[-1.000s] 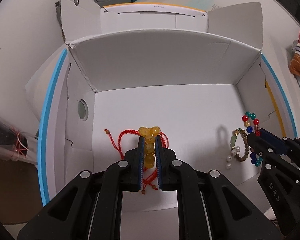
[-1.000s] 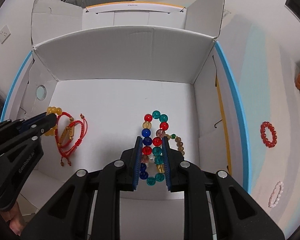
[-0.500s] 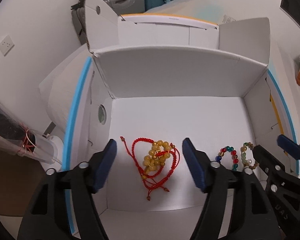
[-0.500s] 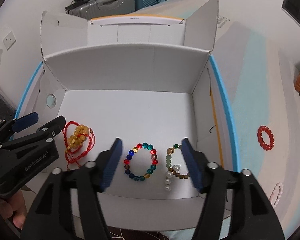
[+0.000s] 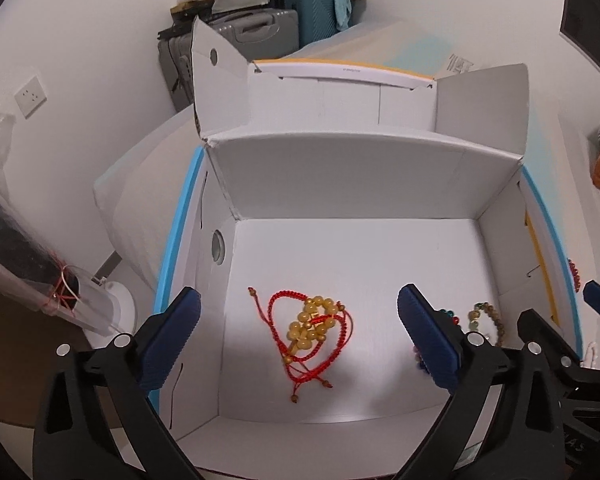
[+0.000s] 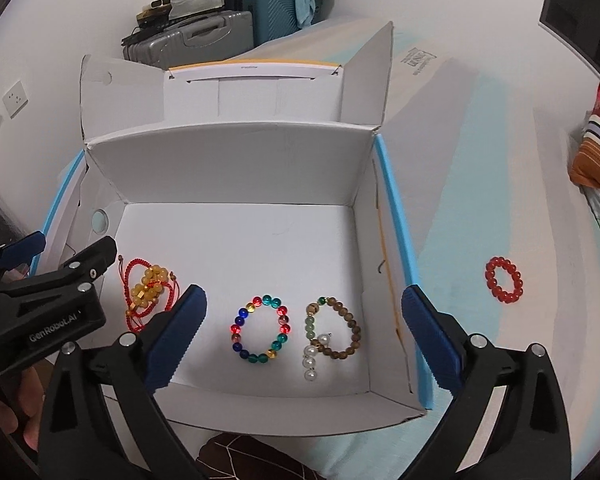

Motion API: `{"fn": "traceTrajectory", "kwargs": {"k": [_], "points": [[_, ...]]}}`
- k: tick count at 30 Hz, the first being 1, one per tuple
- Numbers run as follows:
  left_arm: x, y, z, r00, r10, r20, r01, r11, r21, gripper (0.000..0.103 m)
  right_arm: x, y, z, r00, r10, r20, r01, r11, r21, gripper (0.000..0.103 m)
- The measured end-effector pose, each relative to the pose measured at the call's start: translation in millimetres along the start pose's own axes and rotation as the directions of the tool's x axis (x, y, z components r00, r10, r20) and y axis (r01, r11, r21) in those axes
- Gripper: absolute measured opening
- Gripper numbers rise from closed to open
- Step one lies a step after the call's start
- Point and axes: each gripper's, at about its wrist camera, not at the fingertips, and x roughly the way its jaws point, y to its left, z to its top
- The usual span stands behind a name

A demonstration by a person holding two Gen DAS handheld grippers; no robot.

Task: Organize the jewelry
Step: 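Move both open tools back over the red and white bracelets on the bed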

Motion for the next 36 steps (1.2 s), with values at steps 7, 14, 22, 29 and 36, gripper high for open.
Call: {"fn": "traceTrajectory", "kwargs": {"k": [7, 14, 22, 29, 36], "points": [[-17, -15, 2, 0.999, -0.02, 0.032, 0.02, 1.0, 0.012, 0.097, -14, -18, -6, 1.0, -0.009, 0.018, 0.008, 1.0, 0.02, 0.095], [-41, -45, 6, 0.996, -0.051, 0.071, 0.049, 0.998, 0.039, 0.097, -40, -51, -11, 0.998, -0.032, 0.049, 0.029, 0.998, 0.062, 0.095], [-67, -92, 10, 0.99, -0.096, 0.107, 0.087, 0.993, 0.084, 0.097, -69, -101, -20, 0.994, -0.07, 0.081, 0.06, 0.991, 0.12, 0.095], [-91, -146, 11, 0.98, -0.15, 0.133, 0.131, 0.981, 0.141, 0.097, -90, -151, -34, 0.99, -0.107, 0.095, 0.089, 0.98, 0.178, 0.095], [-107, -206, 8, 0.968, -0.208, 0.142, 0.176, 0.962, 0.21, 0.097, -104, -207, -56, 0.985, -0.145, 0.09, 0.119, 0.962, 0.247, 0.095]]}}
